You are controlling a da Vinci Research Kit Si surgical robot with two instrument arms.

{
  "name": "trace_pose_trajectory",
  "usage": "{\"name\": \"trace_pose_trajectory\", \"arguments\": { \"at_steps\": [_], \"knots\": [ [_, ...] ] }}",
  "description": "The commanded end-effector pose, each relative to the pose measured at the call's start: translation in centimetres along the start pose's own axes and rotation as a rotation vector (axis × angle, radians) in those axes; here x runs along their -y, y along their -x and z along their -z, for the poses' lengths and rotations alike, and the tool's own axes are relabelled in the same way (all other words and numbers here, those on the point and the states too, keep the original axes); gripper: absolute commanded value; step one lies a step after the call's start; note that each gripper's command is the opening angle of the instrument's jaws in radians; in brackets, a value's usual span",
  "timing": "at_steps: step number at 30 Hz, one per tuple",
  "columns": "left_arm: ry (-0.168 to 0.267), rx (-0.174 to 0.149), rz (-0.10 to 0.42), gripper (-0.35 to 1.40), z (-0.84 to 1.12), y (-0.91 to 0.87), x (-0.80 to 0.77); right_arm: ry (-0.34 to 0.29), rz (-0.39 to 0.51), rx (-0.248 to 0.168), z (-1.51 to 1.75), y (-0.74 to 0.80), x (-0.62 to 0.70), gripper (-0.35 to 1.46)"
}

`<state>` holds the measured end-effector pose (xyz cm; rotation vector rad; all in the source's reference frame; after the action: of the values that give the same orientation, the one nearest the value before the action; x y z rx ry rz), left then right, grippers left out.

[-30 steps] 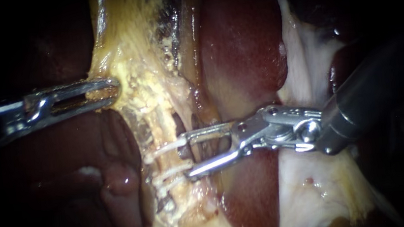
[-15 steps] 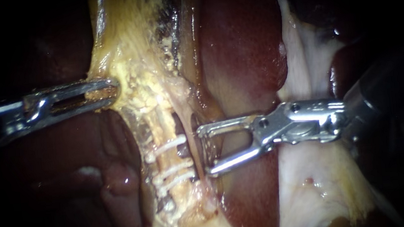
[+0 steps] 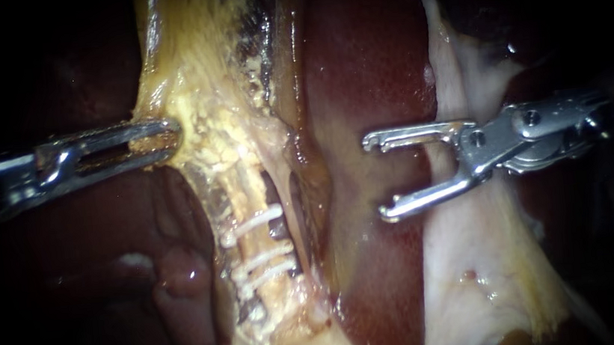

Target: Going back third clip left tube

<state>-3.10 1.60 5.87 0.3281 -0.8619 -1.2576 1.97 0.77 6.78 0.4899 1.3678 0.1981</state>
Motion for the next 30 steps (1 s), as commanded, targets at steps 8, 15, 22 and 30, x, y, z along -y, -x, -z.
{"name": "trace_pose_trajectory", "arguments": {
  "at_steps": [8,15,22,30],
  "knots": [
    [0.006,0.006,-0.002,-0.35,-0.29,-0.02,-0.11,-0.019,0.019,-0.003,-0.03,0.02,0.01,0.60],
    [-0.006,-0.001,-0.003,-0.35,-0.62,-0.08,-0.06,-0.031,0.026,-0.006,-0.05,0.02,0.01,0.60],
    [-0.012,-0.012,-0.004,-0.35,-0.77,-0.11,0.01,-0.034,0.026,-0.007,-0.05,0.02,0.01,0.60],
    [-0.014,-0.013,-0.005,-0.35,-0.74,-0.11,-0.02,-0.034,0.026,-0.007,-0.05,0.02,0.01,0.60]
  ]
}}
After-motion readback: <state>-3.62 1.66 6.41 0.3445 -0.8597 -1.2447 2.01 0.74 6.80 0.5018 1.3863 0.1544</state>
